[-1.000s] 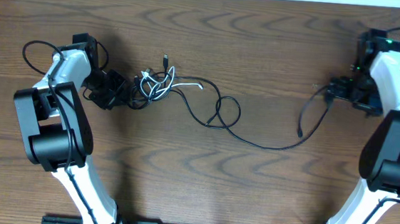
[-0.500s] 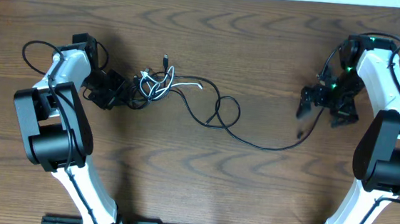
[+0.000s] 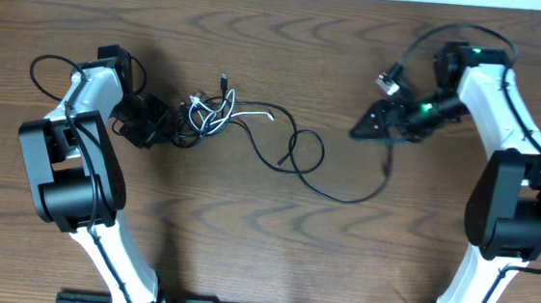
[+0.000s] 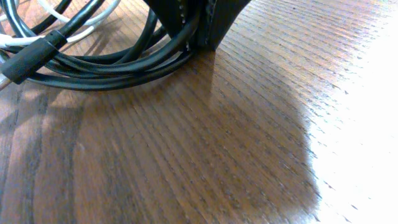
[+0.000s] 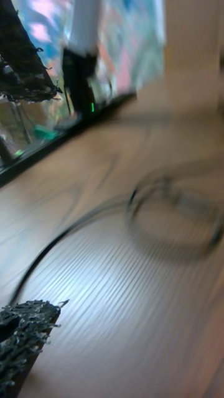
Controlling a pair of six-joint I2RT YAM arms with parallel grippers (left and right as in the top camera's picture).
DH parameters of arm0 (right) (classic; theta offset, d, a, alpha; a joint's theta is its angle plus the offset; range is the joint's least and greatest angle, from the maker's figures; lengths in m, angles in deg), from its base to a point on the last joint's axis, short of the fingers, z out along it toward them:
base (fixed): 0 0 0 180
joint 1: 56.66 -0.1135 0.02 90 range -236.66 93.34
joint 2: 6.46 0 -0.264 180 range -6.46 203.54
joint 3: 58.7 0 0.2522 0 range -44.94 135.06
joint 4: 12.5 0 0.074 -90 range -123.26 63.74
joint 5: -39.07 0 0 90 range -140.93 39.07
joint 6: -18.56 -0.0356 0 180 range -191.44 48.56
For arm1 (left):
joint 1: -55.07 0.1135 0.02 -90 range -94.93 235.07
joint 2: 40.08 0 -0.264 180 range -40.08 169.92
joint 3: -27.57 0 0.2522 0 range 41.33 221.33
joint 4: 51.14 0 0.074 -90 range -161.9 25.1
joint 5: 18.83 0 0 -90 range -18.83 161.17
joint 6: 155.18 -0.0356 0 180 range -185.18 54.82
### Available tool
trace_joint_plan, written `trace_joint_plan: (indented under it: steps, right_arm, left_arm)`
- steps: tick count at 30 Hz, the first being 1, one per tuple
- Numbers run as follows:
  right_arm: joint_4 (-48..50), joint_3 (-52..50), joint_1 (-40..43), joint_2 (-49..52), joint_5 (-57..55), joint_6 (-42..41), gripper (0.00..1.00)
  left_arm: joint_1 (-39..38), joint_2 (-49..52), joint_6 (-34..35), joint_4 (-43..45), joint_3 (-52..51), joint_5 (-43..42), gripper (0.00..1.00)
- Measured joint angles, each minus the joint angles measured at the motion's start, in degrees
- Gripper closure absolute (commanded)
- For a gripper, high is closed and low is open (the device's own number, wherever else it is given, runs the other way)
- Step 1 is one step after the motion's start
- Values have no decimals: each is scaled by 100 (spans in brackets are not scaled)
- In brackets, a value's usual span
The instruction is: Untangle cables
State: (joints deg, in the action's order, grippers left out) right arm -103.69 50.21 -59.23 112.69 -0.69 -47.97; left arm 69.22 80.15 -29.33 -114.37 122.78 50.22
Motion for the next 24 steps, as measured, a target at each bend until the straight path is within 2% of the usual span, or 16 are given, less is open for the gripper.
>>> trace_joint_plan:
  steps: [5,7,9,12,19,22,24]
  right_arm:
    - [382,0,-210,0,986,275,1]
    - [520,0,-221,0,1025,184,1]
    - [669,0,-221,0,597,-164,1]
    - [737,2,-223,0,-973,-1045,1]
    - [107,-2,-199,0,-5657,-3563,1]
    - [144,-2,-151,0,-6819,-4199,1]
    - [350,-2,-131,0,-7117,-4295,1]
  left_arm:
    - [0,0,0,0,0,9,92]
    - [0,0,-2,0,0,9,93]
    - [0,0,0,0,2,11,92]
    - [0,0,0,0,2,11,92]
    - [0,0,2,0,0,13,92]
    - [0,0,2,0,0,13,92]
    - [0,0,4,0,2,13,92]
